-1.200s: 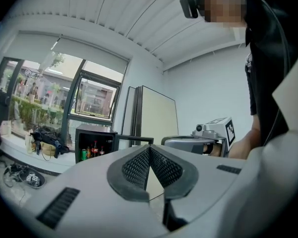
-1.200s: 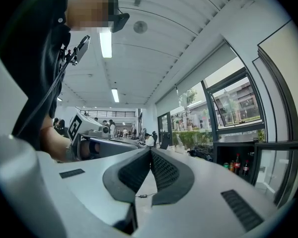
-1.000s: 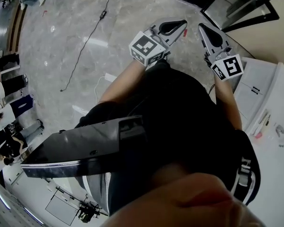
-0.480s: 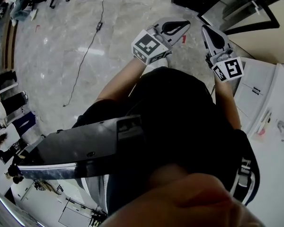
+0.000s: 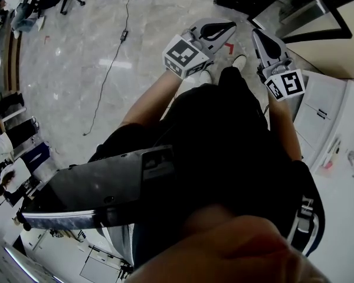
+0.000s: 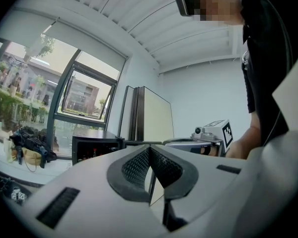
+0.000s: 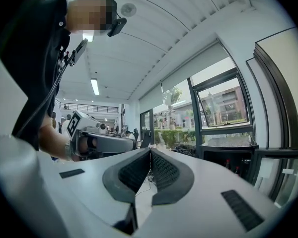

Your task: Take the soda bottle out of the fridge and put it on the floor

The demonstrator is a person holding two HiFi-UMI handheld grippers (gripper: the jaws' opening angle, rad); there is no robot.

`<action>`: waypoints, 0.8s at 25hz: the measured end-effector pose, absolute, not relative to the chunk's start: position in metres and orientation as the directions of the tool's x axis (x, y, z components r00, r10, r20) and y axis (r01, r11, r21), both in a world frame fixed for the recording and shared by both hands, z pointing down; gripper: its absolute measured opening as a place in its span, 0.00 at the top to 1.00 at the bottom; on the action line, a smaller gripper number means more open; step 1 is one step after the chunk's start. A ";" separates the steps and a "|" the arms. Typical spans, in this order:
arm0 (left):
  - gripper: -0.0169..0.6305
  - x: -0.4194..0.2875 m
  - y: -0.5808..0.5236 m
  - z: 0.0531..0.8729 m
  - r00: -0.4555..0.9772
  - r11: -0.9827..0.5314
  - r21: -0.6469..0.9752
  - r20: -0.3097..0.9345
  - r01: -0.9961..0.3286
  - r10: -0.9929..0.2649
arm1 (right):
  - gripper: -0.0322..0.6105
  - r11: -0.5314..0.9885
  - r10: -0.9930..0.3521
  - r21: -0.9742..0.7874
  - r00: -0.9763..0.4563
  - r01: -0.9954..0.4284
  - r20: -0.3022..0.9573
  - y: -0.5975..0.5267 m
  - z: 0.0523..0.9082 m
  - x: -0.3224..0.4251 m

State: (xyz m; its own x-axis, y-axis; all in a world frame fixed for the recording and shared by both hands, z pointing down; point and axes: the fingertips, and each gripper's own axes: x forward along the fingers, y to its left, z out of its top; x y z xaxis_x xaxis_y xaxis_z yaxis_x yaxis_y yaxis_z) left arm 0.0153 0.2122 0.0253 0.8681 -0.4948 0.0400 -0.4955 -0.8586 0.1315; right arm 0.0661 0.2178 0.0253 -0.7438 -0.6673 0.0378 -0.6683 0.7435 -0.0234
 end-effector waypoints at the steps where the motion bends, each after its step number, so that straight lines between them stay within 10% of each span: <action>1: 0.97 0.018 0.206 0.027 0.866 -0.857 0.130 0.042 -0.498 -0.497 | 0.93 0.744 -0.667 -0.026 -0.744 -0.668 0.036 0.211 0.027 0.070; 20: 0.97 0.108 0.019 0.040 0.804 -0.799 0.089 0.096 -0.595 -0.587 | 0.93 0.791 -0.612 -0.034 -0.791 -0.611 0.005 0.005 0.047 0.154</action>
State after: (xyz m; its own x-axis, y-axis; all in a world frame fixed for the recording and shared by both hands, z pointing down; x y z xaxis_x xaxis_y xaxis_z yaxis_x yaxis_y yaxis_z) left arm 0.1085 0.0187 0.0396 0.8037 -0.5872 0.0962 -0.5945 -0.7991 0.0892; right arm 0.1540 0.0048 0.0465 -0.7911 -0.6117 0.0049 -0.6115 0.7906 -0.0338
